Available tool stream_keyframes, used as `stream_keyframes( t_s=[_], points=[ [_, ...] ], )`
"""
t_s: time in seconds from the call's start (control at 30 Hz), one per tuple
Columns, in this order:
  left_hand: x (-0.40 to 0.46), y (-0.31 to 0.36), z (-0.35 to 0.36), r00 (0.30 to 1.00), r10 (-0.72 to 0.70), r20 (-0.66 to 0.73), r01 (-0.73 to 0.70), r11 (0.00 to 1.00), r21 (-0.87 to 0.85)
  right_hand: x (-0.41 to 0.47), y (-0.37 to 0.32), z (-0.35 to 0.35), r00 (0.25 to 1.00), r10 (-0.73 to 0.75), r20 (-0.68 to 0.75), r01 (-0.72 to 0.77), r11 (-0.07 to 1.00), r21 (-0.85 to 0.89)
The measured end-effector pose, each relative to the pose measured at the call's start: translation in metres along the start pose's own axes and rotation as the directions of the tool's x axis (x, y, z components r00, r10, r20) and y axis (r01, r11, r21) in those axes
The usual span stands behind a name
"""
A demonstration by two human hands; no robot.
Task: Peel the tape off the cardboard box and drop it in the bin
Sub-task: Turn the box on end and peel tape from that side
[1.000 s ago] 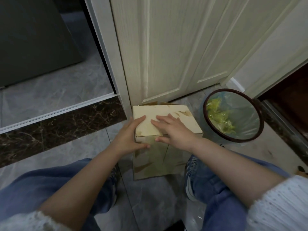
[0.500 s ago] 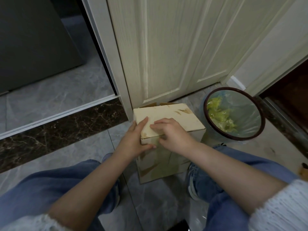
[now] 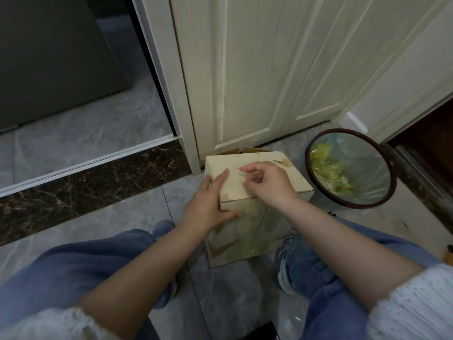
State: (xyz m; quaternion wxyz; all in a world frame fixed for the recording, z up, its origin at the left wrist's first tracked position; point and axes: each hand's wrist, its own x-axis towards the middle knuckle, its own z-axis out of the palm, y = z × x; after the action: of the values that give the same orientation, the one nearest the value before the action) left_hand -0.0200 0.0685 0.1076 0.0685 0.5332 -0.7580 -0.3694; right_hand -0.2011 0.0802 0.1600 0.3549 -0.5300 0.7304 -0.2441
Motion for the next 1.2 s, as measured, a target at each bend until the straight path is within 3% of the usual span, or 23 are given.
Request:
stream_keyframes(
  t_s=[0.23,0.4,0.53,0.7,0.8,1.03,1.13,1.2],
  points=[
    [-0.004,0.004,-0.001,1.0,-0.006,-0.009,0.006,1.0,-0.02,0.003,0.004,-0.004,0.999,-0.019,-0.042,0.014,0.993,-0.117],
    [-0.004,0.006,-0.002,1.0,-0.006,-0.001,0.006,1.0,-0.01,0.003,0.001,-0.007,1.0,-0.017,0.018,0.02,0.991,-0.135],
    [-0.003,0.005,-0.004,1.0,-0.011,0.003,0.011,1.0,-0.013,0.012,0.003,-0.012,0.988,0.103,0.115,-0.107,0.994,0.029],
    [-0.003,0.006,-0.005,1.0,0.003,0.011,-0.003,1.0,-0.015,0.018,0.008,-0.017,0.952,0.228,0.206,-0.279,0.92,0.275],
    [-0.002,0.006,-0.004,1.0,0.015,0.013,-0.014,1.0,-0.019,0.022,0.009,-0.018,0.954,0.237,0.185,-0.272,0.943,0.193],
    [0.0,0.003,-0.002,0.999,0.035,0.029,-0.034,0.999,-0.018,0.011,-0.006,-0.018,0.983,0.086,0.162,-0.065,0.989,-0.132],
    [0.0,0.004,-0.001,0.998,0.052,0.026,-0.051,0.999,-0.018,0.013,-0.004,-0.013,0.992,0.031,0.125,-0.013,0.989,-0.148],
    [0.002,0.003,-0.001,0.998,0.055,0.027,-0.055,0.998,-0.015,0.014,-0.002,-0.013,0.986,0.076,0.148,-0.062,0.993,-0.098]
  ],
)
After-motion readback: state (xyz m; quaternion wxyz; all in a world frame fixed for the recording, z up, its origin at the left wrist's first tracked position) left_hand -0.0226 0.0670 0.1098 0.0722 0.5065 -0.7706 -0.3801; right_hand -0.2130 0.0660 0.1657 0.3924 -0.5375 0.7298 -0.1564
